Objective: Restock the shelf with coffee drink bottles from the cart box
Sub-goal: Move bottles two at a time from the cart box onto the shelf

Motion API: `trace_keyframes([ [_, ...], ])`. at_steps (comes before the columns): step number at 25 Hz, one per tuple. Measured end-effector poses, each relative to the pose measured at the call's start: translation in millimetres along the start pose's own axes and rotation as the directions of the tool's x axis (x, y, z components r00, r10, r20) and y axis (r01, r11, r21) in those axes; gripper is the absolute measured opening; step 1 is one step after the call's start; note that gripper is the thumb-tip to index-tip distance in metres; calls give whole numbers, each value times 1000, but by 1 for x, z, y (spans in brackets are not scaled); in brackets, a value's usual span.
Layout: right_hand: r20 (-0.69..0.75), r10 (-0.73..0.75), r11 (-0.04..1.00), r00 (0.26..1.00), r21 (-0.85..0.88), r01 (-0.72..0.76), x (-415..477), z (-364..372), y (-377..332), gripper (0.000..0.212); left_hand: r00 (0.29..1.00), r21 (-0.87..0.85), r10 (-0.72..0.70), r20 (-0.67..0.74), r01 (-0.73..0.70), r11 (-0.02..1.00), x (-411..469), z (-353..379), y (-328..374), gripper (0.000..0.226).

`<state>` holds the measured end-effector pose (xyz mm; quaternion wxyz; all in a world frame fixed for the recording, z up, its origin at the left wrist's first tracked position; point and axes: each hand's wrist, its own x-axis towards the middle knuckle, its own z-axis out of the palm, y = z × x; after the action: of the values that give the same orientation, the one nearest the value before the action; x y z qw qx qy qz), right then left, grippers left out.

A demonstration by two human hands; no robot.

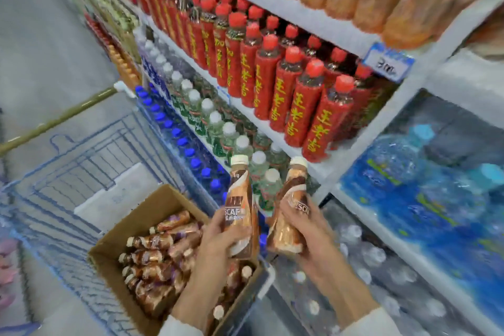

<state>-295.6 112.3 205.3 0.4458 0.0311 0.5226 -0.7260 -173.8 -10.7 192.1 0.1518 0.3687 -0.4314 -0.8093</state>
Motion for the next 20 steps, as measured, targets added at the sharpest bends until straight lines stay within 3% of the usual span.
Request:
trace_keyframes([
  [5,18,-245,969,969,-31,245,-82,-82,-71,91,971,93,20,237,-43,995,-35,116,5,39],
  [8,2,-414,906,910,-97,412,-126,-120,-97,92,924,109,52,378,-100,989,-59,177,4,46],
  [11,-26,-552,822,833,-181,539,-168,-155,-122,83,874,108,78,480,-147,983,-83,230,-4,43],
  [14,-61,-655,741,753,-245,625,-201,-181,-147,86,823,94,109,558,-193,977,-98,274,-8,35],
  [17,-104,-731,667,675,-320,673,-223,-193,-177,87,751,75,152,643,-260,963,-99,315,1,41],
  [20,-162,-818,564,552,-418,712,-227,-198,-213,85,664,57,239,708,-392,918,-88,358,21,37],
])
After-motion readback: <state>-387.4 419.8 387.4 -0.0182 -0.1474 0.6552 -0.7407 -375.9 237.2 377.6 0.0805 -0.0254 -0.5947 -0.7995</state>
